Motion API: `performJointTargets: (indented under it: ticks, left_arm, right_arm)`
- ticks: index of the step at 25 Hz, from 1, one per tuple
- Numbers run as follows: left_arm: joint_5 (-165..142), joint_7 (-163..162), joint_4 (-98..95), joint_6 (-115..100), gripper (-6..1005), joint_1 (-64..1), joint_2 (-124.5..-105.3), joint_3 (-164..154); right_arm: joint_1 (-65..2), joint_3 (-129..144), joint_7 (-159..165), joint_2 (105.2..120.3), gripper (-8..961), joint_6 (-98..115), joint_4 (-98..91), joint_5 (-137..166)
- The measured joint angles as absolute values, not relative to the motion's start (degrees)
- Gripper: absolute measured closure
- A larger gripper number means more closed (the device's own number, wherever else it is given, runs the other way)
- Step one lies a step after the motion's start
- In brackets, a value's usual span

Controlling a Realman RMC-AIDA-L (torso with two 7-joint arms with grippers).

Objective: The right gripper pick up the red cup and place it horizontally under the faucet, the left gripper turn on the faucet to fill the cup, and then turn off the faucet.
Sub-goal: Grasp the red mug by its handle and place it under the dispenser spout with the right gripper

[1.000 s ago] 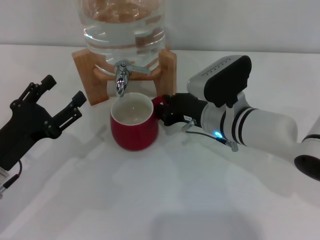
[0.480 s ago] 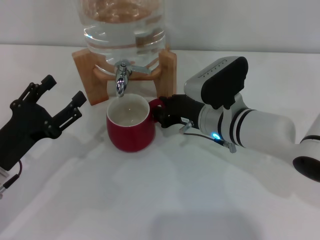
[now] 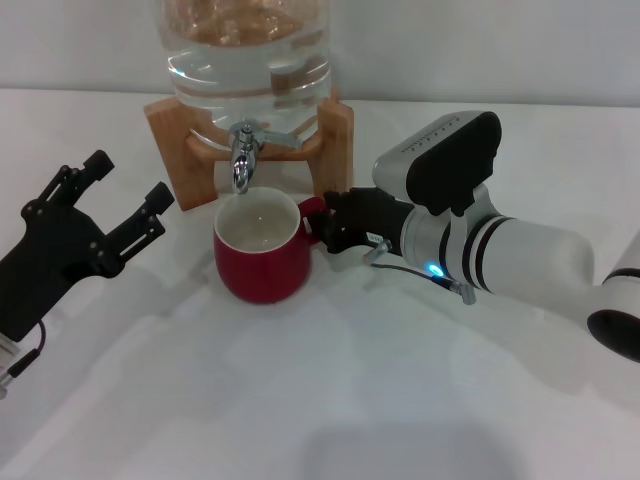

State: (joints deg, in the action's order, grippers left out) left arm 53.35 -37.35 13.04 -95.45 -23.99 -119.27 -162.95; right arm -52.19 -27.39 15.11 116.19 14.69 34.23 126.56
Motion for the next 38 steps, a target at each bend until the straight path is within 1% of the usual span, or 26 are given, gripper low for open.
performJointTargets:
  ticks: [32, 38]
  left_arm:
    - [53.35, -37.35, 13.01, -95.45, 113, -24.08, -119.26, -162.95]
    - [53.35, -37.35, 13.01, -95.45, 113, -24.08, -119.26, -162.95]
  right_arm:
    - [-52.31, -27.06, 14.74, 116.19, 671, 14.25, 34.83, 126.28]
    - [-52.2, -27.1, 14.68, 116.19, 654, 14.3, 34.85, 126.37]
